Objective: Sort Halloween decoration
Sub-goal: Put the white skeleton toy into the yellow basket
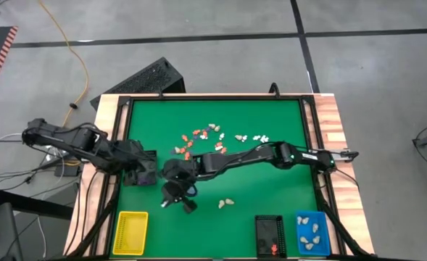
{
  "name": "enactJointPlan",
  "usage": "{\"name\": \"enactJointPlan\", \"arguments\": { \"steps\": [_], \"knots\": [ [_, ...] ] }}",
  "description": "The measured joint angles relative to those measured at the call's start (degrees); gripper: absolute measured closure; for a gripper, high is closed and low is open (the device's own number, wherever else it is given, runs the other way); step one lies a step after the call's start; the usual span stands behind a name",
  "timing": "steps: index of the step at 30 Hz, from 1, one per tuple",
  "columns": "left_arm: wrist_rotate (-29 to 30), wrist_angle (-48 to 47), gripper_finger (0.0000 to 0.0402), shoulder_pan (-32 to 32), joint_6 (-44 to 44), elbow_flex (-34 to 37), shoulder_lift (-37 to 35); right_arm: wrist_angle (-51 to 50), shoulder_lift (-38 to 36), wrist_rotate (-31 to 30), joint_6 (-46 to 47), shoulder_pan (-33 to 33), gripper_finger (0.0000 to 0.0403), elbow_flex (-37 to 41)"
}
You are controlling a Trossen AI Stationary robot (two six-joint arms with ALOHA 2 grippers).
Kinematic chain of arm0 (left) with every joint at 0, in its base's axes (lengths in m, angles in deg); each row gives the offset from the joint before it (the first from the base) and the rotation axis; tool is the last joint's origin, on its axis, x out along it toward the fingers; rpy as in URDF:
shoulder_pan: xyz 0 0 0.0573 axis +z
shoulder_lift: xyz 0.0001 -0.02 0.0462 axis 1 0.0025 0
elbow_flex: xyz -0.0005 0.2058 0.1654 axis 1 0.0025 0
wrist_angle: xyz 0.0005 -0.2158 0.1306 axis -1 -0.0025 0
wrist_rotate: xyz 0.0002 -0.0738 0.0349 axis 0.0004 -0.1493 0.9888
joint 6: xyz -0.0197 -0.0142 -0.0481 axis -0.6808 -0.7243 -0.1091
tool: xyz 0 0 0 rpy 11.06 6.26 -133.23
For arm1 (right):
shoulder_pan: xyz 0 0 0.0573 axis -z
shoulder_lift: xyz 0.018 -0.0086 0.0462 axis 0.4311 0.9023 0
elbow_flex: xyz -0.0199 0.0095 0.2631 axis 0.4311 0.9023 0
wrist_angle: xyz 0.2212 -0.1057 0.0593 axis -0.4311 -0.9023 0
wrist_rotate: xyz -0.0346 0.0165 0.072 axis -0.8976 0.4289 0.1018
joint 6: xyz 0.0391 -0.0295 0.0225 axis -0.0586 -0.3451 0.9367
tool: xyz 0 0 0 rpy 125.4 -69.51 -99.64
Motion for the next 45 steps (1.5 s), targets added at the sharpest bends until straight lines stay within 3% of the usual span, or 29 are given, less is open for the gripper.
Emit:
{"name": "enactJointPlan", "arguments": {
  "steps": [4,9,14,16,20,23,31,37,45],
  "knots": [
    [-0.16,-0.67,0.0401,-6.31,-4.96,-2.55,2.7,-3.05,-1.82,-4.69,-2.14,-0.86,0.0367,-0.01],
    [-2.23,-0.99,0.0401,-16.13,-13.0,-2.59,7.72,9.8,0.04,-4.53,-1.97,-1.45,0.0367,1.06],
    [6.41,-3.06,0.0401,-21.66,-16.44,-2.59,8.93,25.7,4.33,-3.32,1.6,-1.98,0.0367,1.4],
    [10.89,-4.3,0.0401,-21.9,-16.54,-2.59,7.95,35.94,7.24,-2.55,3.4,-2.04,0.0367,0.87],
    [17.43,-5.2,0.0402,-21.89,-15.72,-2.59,5.12,46.07,11.2,-2.0,8.63,-2.27,0.0367,0.87],
    [20.39,-4.79,0.0401,-21.91,-14.88,-2.59,3.09,45.97,12.71,-0.83,10.08,-2.39,0.0367,0.47],
    [18.71,-4.92,0.0401,-21.83,-14.14,-2.59,3.43,55.58,16.64,5.73,12.87,-2.37,0.0367,0.14],
    [16.09,-3.77,0.0401,-21.54,-13.99,-2.59,7.4,57.97,17.22,6.91,14.91,-1.31,0.0367,-0.08],
    [17.43,-3.17,0.0401,-20.59,-12.82,-2.59,11.58,57.15,17.25,6.91,13.48,-1.5,0.0367,-0.08]
  ]
}}
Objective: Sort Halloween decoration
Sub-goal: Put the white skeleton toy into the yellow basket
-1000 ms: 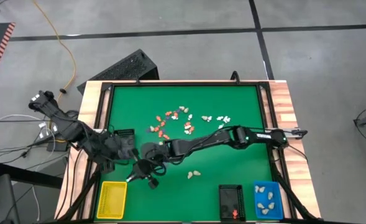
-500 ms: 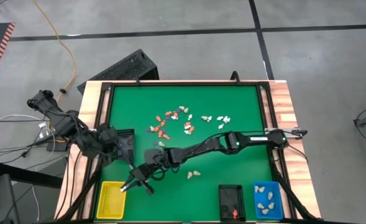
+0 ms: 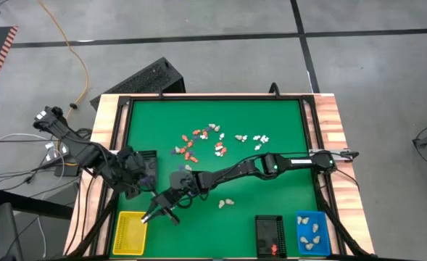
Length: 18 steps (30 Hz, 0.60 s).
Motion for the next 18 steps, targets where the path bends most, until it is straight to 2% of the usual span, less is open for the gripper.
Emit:
{"name": "enactJointPlan", "arguments": {
  "steps": [4,10,14,18],
  "knots": [
    [-3.12,1.15,0.0401,-2.8,2.29,-0.22,-0.33,-3.27,-0.16,-1.82,0.18,0.14,0.0367,0.02],
    [-5.08,-4.0,0.0401,-7.55,-8.65,-6.2,-1.21,-4.7,-1.07,-5.76,1.77,1.26,0.0367,-0.04],
    [-5.95,-2.99,0.0401,-11.24,-11.26,-8.28,-0.2,-7.93,-1.07,-6.53,1.83,1.53,0.0367,-0.04],
    [-14.4,-4.61,0.0401,-14.09,-17.91,-8.26,1.84,-6.79,-1.05,-7.5,1.84,1.31,0.0367,-0.04]
  ]
}}
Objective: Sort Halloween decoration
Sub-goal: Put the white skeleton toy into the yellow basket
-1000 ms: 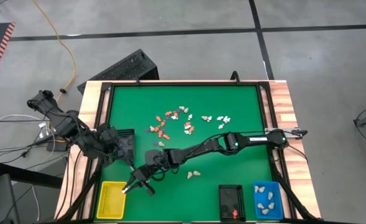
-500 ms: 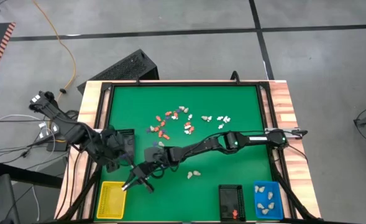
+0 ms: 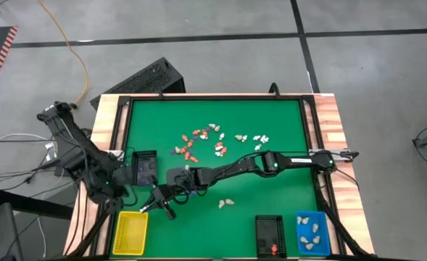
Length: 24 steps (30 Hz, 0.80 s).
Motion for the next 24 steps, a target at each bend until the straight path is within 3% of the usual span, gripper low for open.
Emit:
{"name": "enactJointPlan", "arguments": {
  "steps": [3,8,14,24],
  "knots": [
    [-0.14,0.4,0.0401,-2.23,-4.68,0.0,0.39,0.9,0.0,-0.04,-1.05,-0.37,0.0367,0.0],
    [4.83,4.18,0.0401,-6.3,-9.94,0.0,3.11,-2.87,0.07,-0.11,-1.04,-0.48,0.0367,0.07],
    [2.17,9.85,0.0401,-10.71,-13.56,0.0,12.82,-3.49,0.07,-0.02,3.3,0.87,0.0367,0.07],
    [4.22,12.67,0.0401,-14.68,-17.44,0.02,24.7,-7.28,-0.48,0.14,4.38,1.8,0.0367,0.07]
  ]
}}
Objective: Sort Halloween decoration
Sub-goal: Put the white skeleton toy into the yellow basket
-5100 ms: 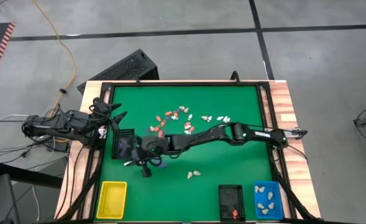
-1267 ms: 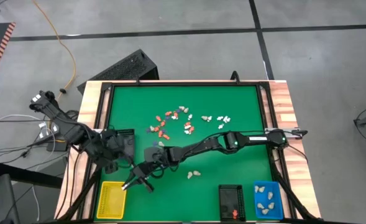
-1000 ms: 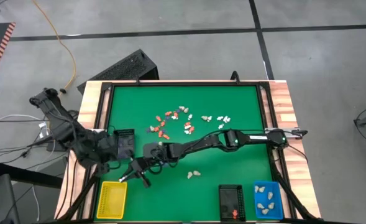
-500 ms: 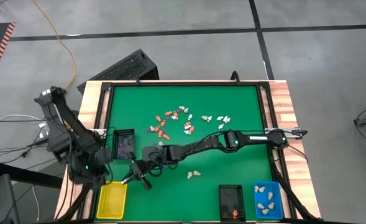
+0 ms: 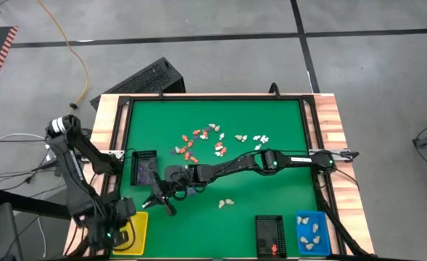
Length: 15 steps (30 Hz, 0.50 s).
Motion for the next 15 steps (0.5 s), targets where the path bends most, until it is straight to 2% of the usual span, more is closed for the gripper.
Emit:
{"name": "enactJointPlan", "arguments": {
  "steps": [5,10,15],
  "knots": [
    [0.42,4.11,0.0401,0.99,3.72,0.0,4.51,-6.15,-3.54,-1.07,-3.47,1.06,0.0367,0.04],
    [1.8,5.23,0.0401,1.57,4.07,0.81,7.19,-14.57,-7.9,-4.36,-8.15,1.2,0.0367,-0.07],
    [1.69,10.03,0.0401,2.13,5.24,2.82,9.68,-19.53,-10.37,-4.68,-10.05,0.57,0.0367,-0.04]
  ]
}}
